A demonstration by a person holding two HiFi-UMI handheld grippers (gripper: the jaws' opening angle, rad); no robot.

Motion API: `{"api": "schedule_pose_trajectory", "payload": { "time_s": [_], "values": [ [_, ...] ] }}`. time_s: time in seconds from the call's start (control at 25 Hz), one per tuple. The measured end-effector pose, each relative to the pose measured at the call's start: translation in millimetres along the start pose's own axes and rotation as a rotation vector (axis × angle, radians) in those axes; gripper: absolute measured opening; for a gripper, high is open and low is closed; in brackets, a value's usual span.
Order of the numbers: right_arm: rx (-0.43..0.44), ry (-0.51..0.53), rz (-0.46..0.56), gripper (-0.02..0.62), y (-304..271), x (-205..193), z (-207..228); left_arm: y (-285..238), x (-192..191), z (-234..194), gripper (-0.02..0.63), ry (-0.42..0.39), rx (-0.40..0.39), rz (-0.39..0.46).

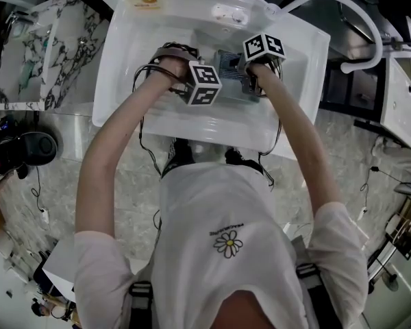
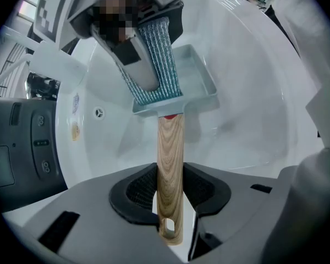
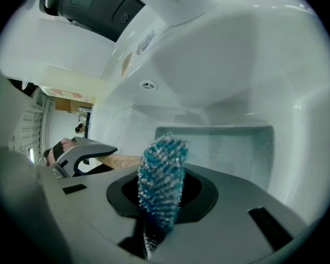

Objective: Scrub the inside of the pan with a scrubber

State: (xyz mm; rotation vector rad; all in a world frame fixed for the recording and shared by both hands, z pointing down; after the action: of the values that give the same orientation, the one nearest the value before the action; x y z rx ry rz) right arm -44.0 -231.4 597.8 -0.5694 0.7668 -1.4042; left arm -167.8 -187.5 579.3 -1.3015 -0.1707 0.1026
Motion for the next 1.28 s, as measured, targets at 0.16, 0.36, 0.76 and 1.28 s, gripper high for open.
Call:
{"api": "schedule_pose_trajectory", "payload": {
  "time_s": [0.16,0.36,0.76,1.28],
  "values": [
    [-0.041,0.014,0.009,0.06,22.6,-1.7,22.7,0.5,-0.9,-0.5,0.138,-0.001,-0.003,-0.003],
    [-0.155,-0.009,-0.012,0.06,39.8,-11.0,71.3,0.6,-0.1,0.3,0.138,-0.002,-0.005,0.003],
    [-0.328,0.038,-0.099,0.06,32.9,-26.7,116.4,1.1,0.1,-0.7,0.138,0.003,0.004,0.001],
    [-0.3,-0.001,-0.083,0.06,22.5,-27.5,105.3,1.9,0.3,-0.1,0.138,0.004,0.011,0.007]
  ]
}}
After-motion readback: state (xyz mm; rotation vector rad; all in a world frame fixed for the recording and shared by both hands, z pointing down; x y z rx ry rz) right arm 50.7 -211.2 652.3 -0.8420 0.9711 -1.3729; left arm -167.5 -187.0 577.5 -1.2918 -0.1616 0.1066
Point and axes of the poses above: the fingertips, and each gripper's own axes: y backward along the fingers, z to its right, x out of its top, the point moved 4 cm from there along y, backward along the fingers, and after that the axes turned 10 degrees about z, right-handed, at the moved point
